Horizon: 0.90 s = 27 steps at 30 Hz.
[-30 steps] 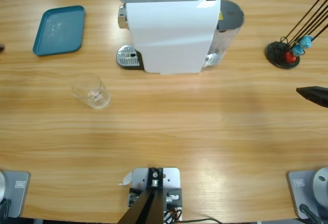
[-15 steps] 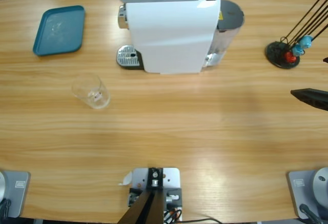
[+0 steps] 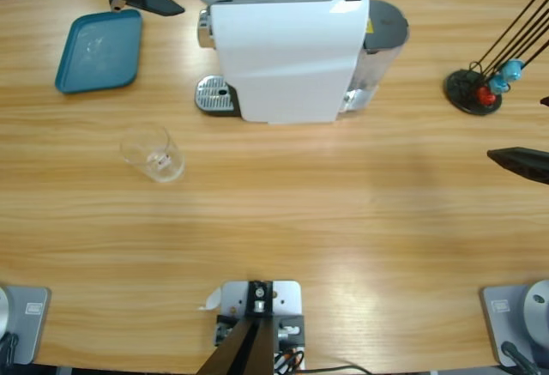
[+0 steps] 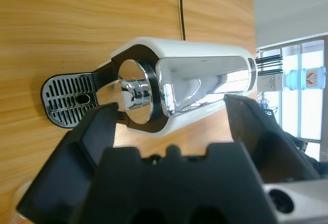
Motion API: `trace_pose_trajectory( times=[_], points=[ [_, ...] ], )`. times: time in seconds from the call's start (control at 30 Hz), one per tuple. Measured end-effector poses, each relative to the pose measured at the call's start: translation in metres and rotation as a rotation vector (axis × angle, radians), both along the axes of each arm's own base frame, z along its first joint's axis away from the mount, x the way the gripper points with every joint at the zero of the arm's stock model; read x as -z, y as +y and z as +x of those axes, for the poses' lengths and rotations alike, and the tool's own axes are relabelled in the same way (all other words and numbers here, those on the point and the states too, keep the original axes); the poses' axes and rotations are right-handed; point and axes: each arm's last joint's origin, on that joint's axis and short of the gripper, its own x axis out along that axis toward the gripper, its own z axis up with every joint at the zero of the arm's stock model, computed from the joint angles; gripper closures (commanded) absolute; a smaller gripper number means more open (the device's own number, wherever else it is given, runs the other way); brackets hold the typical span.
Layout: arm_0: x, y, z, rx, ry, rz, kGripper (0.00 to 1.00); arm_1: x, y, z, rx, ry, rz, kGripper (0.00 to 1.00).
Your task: Pour coffee
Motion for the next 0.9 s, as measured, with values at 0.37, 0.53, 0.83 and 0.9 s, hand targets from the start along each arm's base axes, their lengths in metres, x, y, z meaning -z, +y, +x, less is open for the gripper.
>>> trace_pose_trajectory(
  times=[0.37, 0.53, 0.83, 0.9],
  points=[
    [-0.005, -0.003, 0.008, -0.022, 0.012, -0.029, 1.0, 0.0, 0.001, 0.0, -0.004, 0.005, 0.0, 0.05],
    [0.0, -0.006, 0.011, -0.022, 0.034, -0.028, 1.0, 0.001, 0.001, 0.001, -0.009, 0.007, -0.003, 0.05],
    [0.0, -0.004, 0.013, -0.029, 0.037, -0.029, 1.0, 0.001, 0.002, 0.001, -0.013, 0.009, -0.006, 0.05],
    [0.0, -0.003, 0.013, -0.024, 0.04, -0.033, 1.0, 0.001, 0.002, 0.001, -0.013, 0.009, -0.006, 0.05]
  ],
)
